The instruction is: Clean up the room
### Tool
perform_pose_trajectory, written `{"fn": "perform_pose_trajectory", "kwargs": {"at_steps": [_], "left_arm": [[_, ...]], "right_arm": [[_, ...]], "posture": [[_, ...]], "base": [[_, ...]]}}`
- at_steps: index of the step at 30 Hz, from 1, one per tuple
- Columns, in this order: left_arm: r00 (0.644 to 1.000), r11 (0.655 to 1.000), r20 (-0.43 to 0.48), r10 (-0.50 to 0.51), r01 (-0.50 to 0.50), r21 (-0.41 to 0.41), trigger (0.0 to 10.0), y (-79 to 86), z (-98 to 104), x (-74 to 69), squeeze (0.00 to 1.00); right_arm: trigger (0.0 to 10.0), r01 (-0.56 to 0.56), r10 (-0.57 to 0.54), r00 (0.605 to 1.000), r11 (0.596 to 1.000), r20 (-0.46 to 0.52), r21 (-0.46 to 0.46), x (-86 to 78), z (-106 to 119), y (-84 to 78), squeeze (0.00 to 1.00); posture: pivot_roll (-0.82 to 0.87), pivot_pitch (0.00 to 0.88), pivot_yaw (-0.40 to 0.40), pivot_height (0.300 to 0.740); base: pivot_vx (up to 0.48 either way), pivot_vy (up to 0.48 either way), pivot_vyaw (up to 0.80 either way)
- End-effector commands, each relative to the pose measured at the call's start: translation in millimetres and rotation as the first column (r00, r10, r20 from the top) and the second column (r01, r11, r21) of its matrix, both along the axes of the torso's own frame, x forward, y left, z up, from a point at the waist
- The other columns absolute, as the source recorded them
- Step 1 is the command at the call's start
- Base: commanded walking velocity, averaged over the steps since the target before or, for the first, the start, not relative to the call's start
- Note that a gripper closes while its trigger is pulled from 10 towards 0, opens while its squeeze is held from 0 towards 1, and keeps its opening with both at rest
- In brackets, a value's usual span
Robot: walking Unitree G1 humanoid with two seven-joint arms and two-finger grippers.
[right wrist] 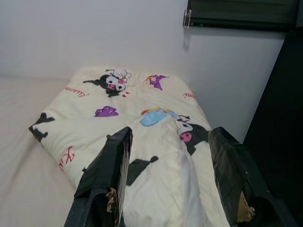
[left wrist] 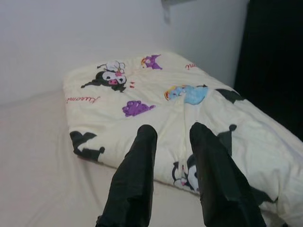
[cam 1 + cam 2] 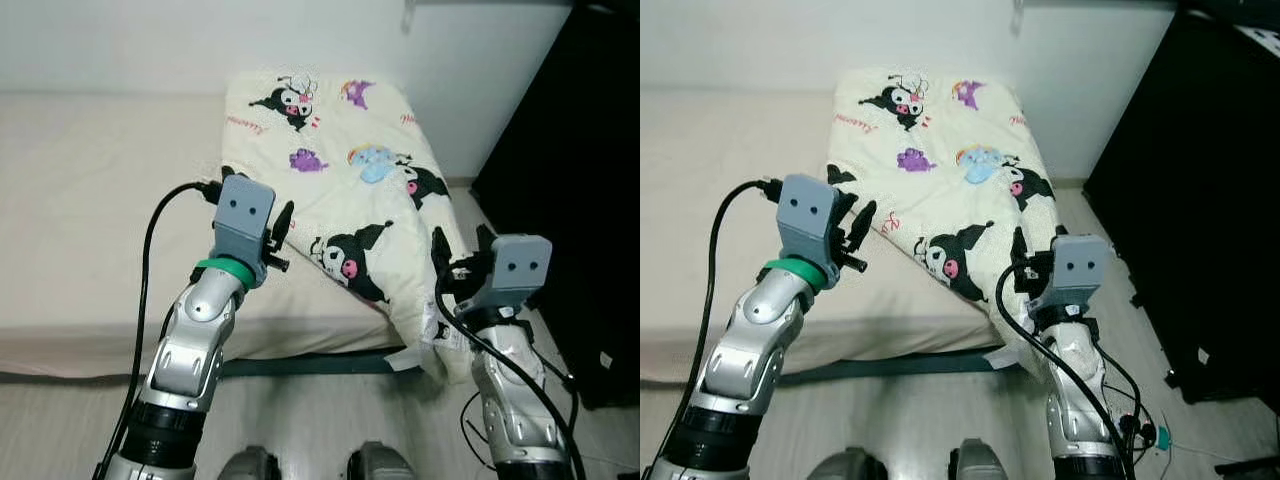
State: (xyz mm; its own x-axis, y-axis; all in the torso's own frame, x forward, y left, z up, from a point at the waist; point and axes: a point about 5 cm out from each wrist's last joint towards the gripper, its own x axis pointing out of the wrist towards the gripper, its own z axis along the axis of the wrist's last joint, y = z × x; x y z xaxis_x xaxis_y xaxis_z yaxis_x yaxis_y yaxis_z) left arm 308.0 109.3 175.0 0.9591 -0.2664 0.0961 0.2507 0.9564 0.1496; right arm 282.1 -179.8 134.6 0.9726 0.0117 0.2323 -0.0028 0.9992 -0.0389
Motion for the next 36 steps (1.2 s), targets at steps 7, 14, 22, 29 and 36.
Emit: {"fn": "perform_pose_trajectory", "kwargs": {"at_steps": [7,14,22,29,36], "left_arm": [[1.0,1.0,-0.025,0.004,-0.004,0.003,10.0,0.9,-4.9,-2.3,0.0],[1.0,1.0,-0.026,0.006,-0.006,0.005,10.0,1.8,-4.9,-3.0,0.0],[0.999,1.0,-0.029,0.015,-0.015,0.006,10.0,3.2,-4.4,-6.3,0.0],[0.999,1.0,-0.033,0.027,-0.027,0.011,10.0,4.6,-4.0,-10.2,0.0],[0.998,0.999,-0.032,0.048,-0.047,0.017,10.0,9.7,-2.2,-13.2,0.0]], "right_arm": [[10.0,-0.009,0.009,1.0,1.0,-0.012,0.0,3.4,-3.2,-1.4,0.0],[10.0,-0.012,0.012,1.0,1.0,-0.008,-0.002,4.6,-2.5,-2.1,0.0],[10.0,-0.044,0.044,0.999,0.999,0.005,-0.02,13.2,1.5,-5.4,0.0],[10.0,-0.082,0.082,0.997,0.996,0.003,-0.045,28.8,7.9,-11.2,0.0],[10.0,-0.155,0.155,0.988,0.988,-0.002,0.006,50.5,17.6,-13.0,0.0]], "posture": [[-0.08,0.004,0.046,0.599],[-0.07,0.007,0.047,0.569],[-0.04,0.036,0.036,0.539],[-0.01,0.068,0.025,0.514],[0.02,0.085,0.022,0.499]], "base": [[0.0,0.0,0.0],[0.0,0.0,0.0],[0.0,0.0,0.0],[0.0,0.0,0.0],[0.0,0.0,0.0]]}}
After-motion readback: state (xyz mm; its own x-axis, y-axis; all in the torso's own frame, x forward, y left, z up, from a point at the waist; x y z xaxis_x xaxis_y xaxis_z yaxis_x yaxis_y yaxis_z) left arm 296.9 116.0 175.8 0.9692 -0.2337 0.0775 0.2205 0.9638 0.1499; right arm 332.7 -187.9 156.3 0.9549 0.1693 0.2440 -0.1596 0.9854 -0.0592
